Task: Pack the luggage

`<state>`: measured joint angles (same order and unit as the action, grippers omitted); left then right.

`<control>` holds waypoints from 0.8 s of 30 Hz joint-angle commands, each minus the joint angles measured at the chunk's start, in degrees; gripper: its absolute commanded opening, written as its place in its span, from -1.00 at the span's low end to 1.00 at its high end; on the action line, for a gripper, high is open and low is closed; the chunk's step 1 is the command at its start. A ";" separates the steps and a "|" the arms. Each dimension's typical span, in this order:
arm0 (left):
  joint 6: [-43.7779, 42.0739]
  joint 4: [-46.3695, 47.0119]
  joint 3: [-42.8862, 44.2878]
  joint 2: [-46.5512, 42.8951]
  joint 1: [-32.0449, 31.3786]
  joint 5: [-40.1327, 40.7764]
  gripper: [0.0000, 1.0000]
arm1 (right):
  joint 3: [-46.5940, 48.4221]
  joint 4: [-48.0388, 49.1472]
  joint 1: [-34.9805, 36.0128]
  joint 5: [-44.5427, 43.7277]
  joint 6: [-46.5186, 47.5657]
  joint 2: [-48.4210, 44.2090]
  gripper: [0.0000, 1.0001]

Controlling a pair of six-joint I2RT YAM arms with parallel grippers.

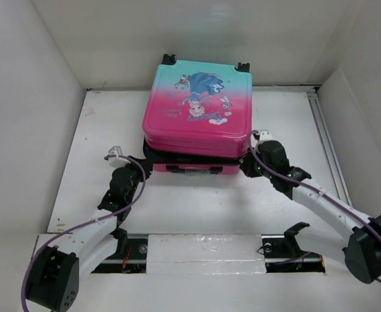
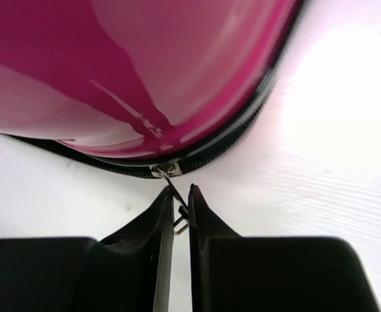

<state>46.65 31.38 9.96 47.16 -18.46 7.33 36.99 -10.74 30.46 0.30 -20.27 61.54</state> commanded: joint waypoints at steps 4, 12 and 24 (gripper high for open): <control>-1.83 2.02 3.66 4.60 -17.12 -0.76 -1.00 | 4.59 9.96 -4.88 5.59 2.95 -5.02 -1.00; 1.33 6.94 9.90 15.68 -29.96 4.18 -1.00 | -5.00 12.57 9.51 -1.77 -3.10 -3.19 -1.00; 2.92 10.64 11.41 17.99 -34.63 7.25 -1.00 | -0.85 13.56 17.72 -9.98 -2.93 3.51 -1.00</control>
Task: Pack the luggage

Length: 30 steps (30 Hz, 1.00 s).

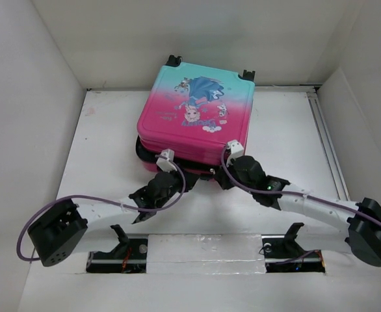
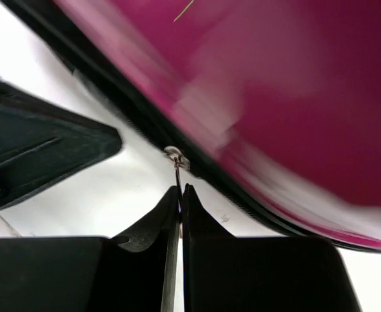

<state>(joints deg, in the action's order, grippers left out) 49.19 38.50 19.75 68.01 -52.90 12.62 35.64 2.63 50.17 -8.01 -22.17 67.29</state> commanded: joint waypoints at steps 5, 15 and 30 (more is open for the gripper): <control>0.38 -7.99 0.82 -10.16 -0.18 9.25 -0.50 | -1.36 0.18 -5.52 2.30 -0.50 -5.67 -1.00; 8.38 -22.26 -4.54 -19.32 2.37 15.41 0.09 | -0.83 1.32 -5.52 4.41 0.02 -3.92 -1.00; 8.38 -6.96 -0.76 -1.30 2.37 11.73 0.22 | -2.68 2.99 -5.00 7.04 0.03 -3.92 -1.00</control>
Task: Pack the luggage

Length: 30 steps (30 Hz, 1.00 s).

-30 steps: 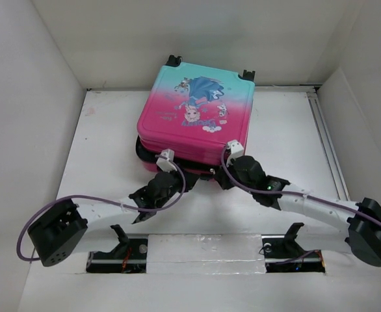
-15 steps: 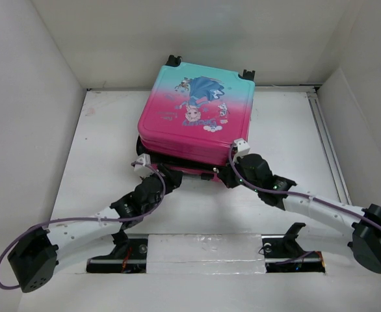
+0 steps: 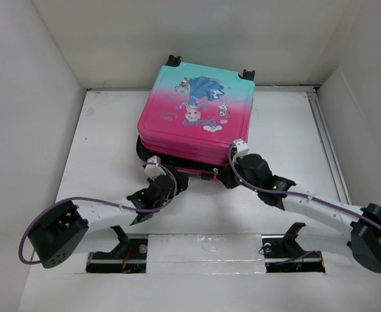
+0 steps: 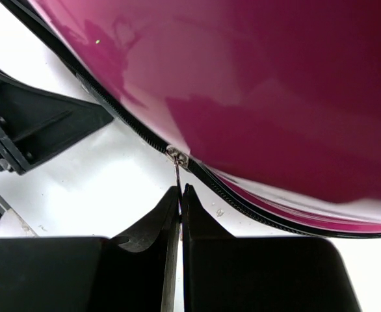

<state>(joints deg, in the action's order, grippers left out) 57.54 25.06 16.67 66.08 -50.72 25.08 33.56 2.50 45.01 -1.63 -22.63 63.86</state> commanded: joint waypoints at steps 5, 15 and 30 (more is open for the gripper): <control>0.56 11.42 -1.28 -1.65 0.18 0.49 0.22 | -1.83 3.12 0.16 0.66 -0.04 -1.72 -1.00; 2.75 14.93 -4.90 -4.49 0.18 2.78 0.24 | -2.36 3.12 0.69 0.75 -0.04 -1.19 -1.00; -1.79 21.33 3.37 7.21 0.71 -0.11 -0.55 | -5.26 5.23 1.22 3.12 -0.04 -4.88 -1.00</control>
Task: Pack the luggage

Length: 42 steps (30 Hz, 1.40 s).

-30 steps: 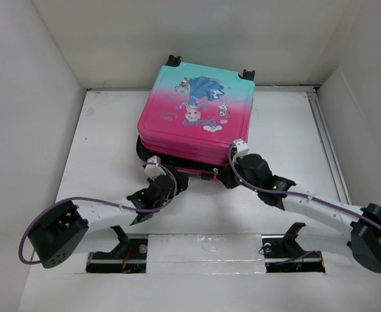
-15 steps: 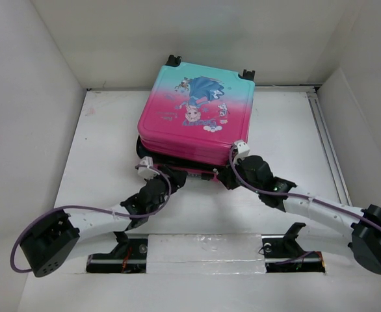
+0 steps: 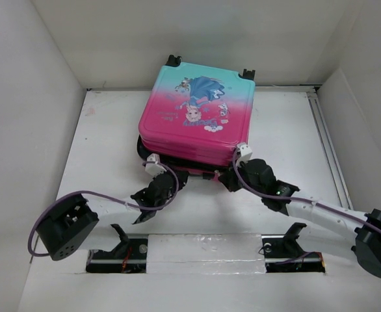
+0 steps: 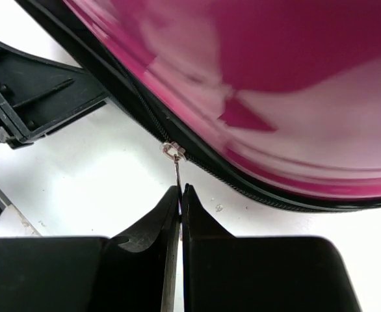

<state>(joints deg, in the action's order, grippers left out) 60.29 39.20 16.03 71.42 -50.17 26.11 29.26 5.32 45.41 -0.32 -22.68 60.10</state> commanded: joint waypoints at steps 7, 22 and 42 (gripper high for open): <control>-5.80 14.83 6.29 10.40 -2.64 -6.60 -1.00 | -0.95 5.75 4.68 0.40 -1.23 -0.16 -1.00; -5.80 18.02 10.25 14.55 -7.04 -12.31 -1.00 | 9.59 12.60 11.55 -6.10 1.84 15.83 -1.00; -13.51 -11.82 3.56 -23.32 -8.80 -0.28 0.44 | 16.00 -10.50 11.55 -6.35 5.97 -4.01 0.22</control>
<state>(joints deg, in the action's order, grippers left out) 50.22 33.74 18.63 55.16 -58.24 20.64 40.64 0.89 56.86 -5.63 -17.74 58.30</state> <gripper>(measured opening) 0.720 0.602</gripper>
